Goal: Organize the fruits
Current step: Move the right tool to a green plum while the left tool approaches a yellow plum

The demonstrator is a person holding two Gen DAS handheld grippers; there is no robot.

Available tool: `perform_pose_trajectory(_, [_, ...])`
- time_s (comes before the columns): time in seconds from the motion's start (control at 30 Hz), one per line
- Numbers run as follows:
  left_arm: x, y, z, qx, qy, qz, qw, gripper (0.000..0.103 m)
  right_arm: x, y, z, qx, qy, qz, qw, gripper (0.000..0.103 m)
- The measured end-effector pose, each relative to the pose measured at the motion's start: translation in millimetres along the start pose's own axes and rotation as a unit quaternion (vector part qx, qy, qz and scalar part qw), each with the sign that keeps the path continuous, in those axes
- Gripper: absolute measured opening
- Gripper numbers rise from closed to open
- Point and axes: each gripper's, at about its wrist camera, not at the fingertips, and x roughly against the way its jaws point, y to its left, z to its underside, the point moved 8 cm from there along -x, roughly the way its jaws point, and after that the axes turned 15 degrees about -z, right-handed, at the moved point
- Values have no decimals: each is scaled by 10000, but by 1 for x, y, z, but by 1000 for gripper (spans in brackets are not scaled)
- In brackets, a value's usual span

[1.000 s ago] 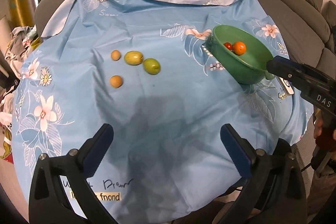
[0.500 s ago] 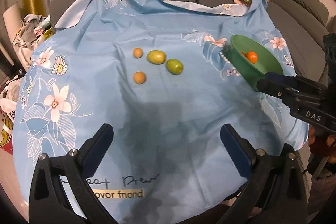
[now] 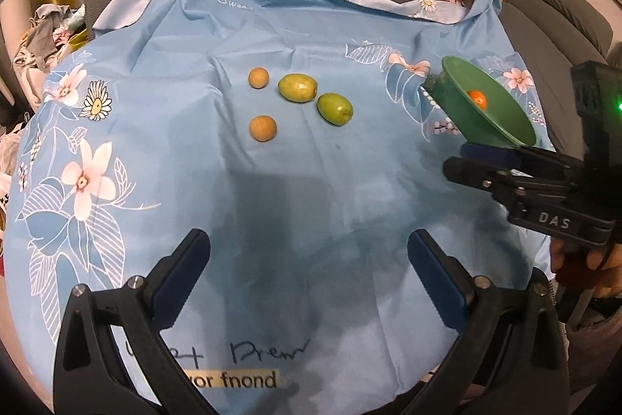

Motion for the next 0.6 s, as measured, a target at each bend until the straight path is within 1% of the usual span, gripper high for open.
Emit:
perform_pose_trajectory(0.07, [-4, 3, -4, 24, -4, 5, 10000, 102, -11, 0, -7, 50, 6, -74, 10000, 45])
perform_pose_trajectory(0.33, [-21, 15, -23, 81, -6, -62, 9999, 102, -66, -11, -44, 219, 183, -122, 9995, 45])
perform_pose_trajectory(0.53, [-35, 21, -38, 72, 15, -96, 9999, 102, -107, -24, -56, 211, 535, -71, 9983, 45])
perform_pose_trajectory(0.6, [-38, 20, -43, 60, 4, -79, 10000, 102, -116, -27, -57, 159, 622, -127, 9979, 45])
